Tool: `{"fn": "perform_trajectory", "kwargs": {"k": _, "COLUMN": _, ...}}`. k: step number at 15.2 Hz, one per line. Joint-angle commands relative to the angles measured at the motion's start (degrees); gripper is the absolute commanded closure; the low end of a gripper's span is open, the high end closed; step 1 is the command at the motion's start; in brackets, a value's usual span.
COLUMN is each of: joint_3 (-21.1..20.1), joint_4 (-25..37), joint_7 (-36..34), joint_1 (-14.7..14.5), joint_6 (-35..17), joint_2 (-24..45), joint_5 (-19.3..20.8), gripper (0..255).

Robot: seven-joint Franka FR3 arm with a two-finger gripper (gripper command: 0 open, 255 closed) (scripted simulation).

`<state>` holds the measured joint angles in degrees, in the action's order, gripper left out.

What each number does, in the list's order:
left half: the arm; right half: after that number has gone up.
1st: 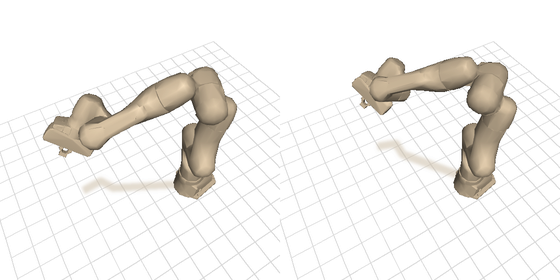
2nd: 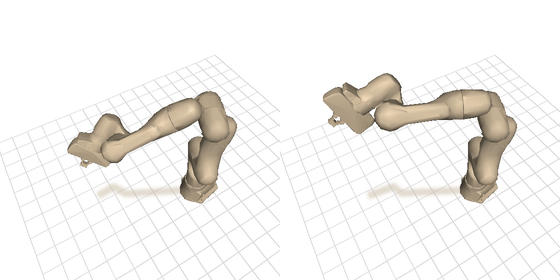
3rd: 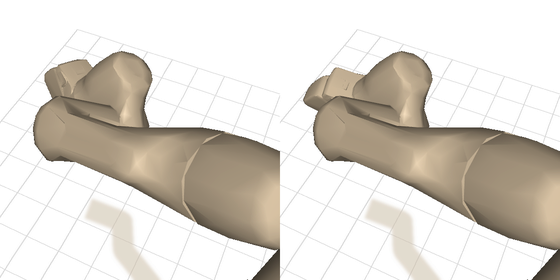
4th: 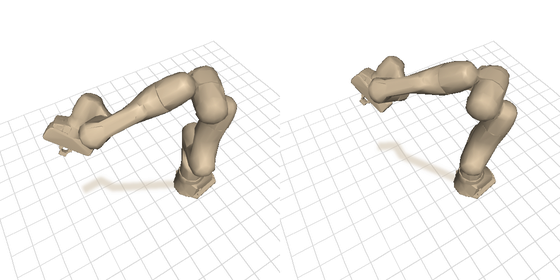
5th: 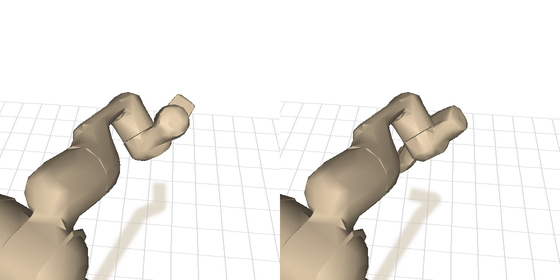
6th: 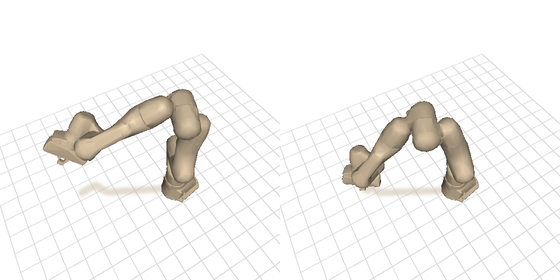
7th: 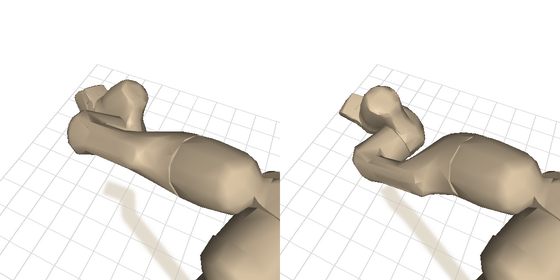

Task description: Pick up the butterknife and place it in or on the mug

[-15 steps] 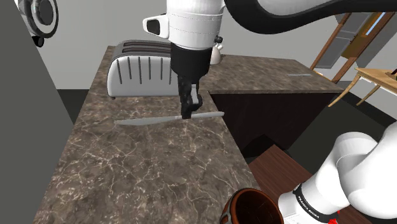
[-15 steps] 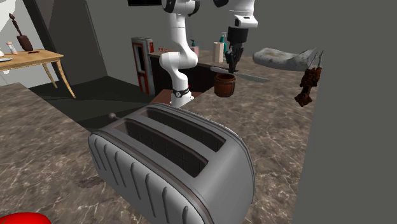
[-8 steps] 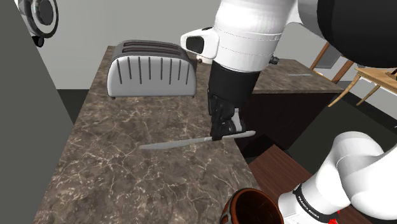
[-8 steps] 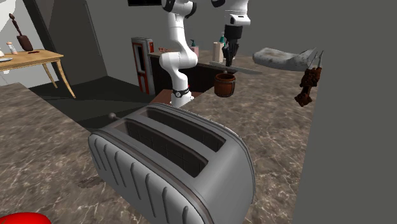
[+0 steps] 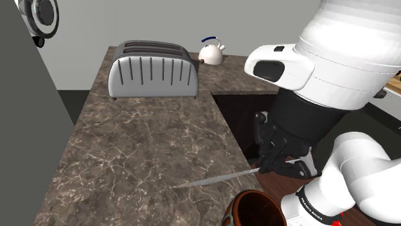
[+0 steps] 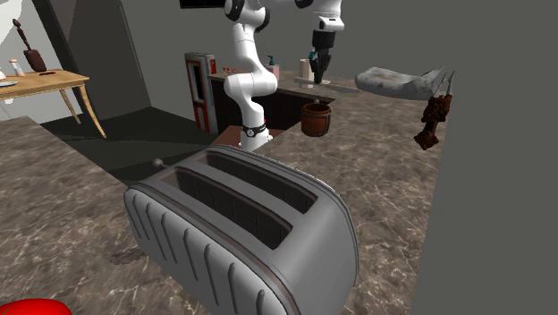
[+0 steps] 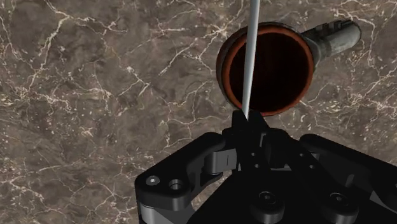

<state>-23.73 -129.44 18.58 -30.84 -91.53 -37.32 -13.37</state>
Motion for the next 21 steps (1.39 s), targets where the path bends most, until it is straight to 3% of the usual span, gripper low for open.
{"fn": "perform_trajectory", "kwargs": {"k": 1, "joint_3": -0.5, "joint_4": -2.0, "joint_7": -1.3, "joint_1": -1.5, "joint_6": 1.3, "joint_2": -3.5, "joint_5": -1.5, "gripper": 255}}
{"fn": "perform_trajectory", "kwargs": {"k": 7, "joint_3": -2.7, "joint_4": -5.5, "joint_7": -6.4, "joint_1": -6.2, "joint_6": 6.8, "joint_2": -13.2, "joint_5": -6.2, "gripper": 255}}
{"fn": "perform_trajectory", "kwargs": {"k": 21, "joint_3": -6.0, "joint_4": -16.8, "joint_7": -5.6, "joint_1": -7.6, "joint_6": -2.7, "joint_2": -15.0, "joint_5": -9.4, "gripper": 255}}
